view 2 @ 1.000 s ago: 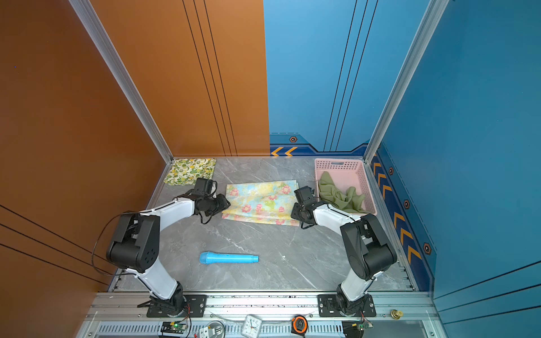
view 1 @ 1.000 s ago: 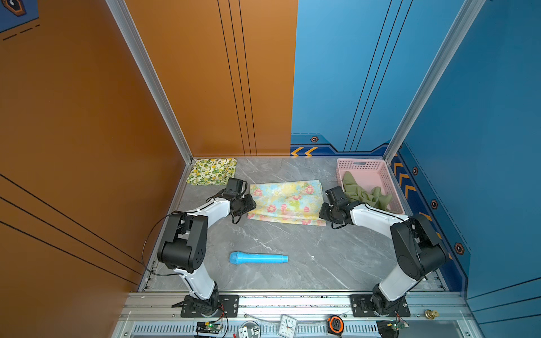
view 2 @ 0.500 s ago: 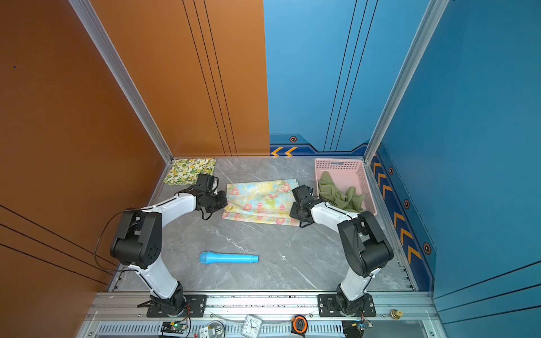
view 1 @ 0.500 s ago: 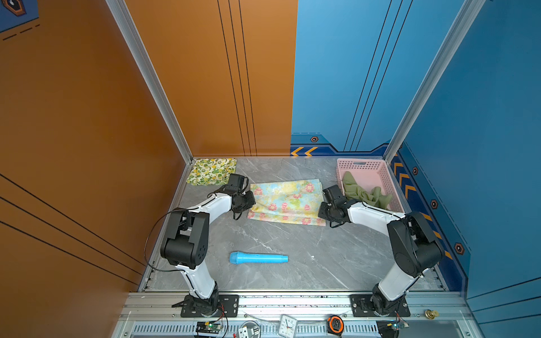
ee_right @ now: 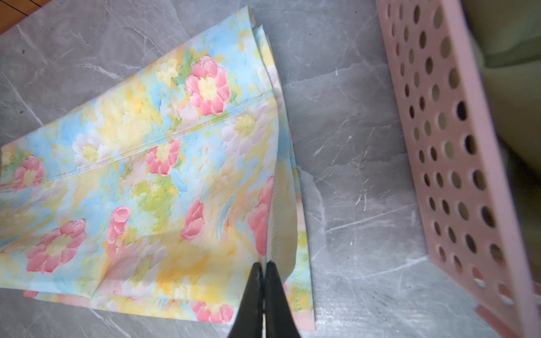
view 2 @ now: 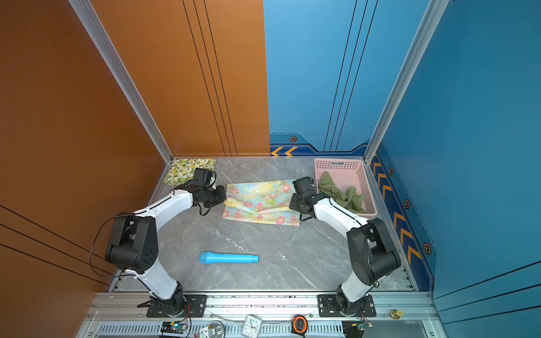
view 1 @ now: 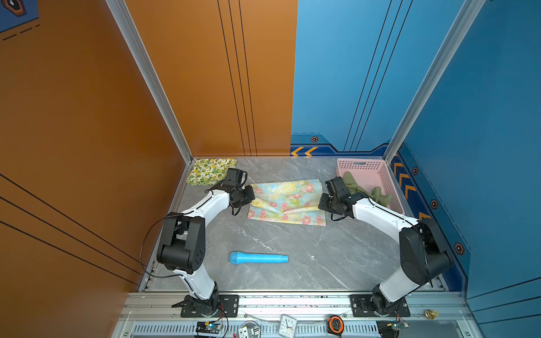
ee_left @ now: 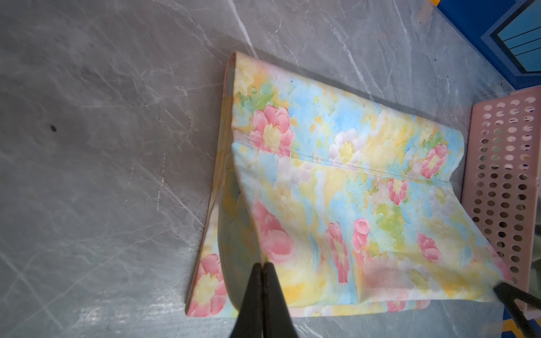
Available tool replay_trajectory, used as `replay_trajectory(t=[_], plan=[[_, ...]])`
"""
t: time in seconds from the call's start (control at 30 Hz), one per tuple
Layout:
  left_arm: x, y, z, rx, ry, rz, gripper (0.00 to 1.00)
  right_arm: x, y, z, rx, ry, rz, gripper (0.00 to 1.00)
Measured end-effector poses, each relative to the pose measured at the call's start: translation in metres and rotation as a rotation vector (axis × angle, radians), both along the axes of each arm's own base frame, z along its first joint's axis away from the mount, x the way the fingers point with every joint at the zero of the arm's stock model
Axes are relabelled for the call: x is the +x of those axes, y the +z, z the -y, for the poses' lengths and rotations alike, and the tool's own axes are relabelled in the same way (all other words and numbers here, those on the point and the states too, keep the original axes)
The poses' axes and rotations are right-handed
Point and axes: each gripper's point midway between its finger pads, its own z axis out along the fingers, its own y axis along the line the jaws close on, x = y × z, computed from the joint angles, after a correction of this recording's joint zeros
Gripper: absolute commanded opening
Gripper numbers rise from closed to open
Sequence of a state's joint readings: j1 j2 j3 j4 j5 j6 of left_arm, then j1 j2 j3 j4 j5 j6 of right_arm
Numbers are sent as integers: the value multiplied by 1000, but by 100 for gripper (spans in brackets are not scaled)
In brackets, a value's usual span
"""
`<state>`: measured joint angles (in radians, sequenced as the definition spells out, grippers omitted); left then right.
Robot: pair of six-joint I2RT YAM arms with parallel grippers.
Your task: Fold and stack the skirts
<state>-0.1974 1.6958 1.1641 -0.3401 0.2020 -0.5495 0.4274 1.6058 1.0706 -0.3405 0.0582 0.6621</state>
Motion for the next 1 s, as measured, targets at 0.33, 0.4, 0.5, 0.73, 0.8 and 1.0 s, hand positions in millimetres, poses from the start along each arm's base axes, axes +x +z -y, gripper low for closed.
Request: replay_trajectory(t=[0.33, 0.4, 0.5, 0.73, 0.8, 1.0], plan=[[-11, 8, -2, 4, -6, 6, 0, -13, 23, 0, -11, 15, 36, 4], [-16, 4, -3, 6, -7, -4, 0, -20, 23, 2, -14, 17, 37, 4], [-27, -12, -5, 13, -6, -43, 0, -33, 12, 7, -38, 19, 16, 5], [-49, -44, -8, 30, -10, -127, 28, -64, -36, 6, -118, 51, -91, 20], [-49, -49, -8, 31, -7, -139, 47, -67, -43, 6, -130, 58, -110, 41], [-48, -50, -13, 55, 17, -140, 69, -65, -43, 10, -148, 41, -102, 61]])
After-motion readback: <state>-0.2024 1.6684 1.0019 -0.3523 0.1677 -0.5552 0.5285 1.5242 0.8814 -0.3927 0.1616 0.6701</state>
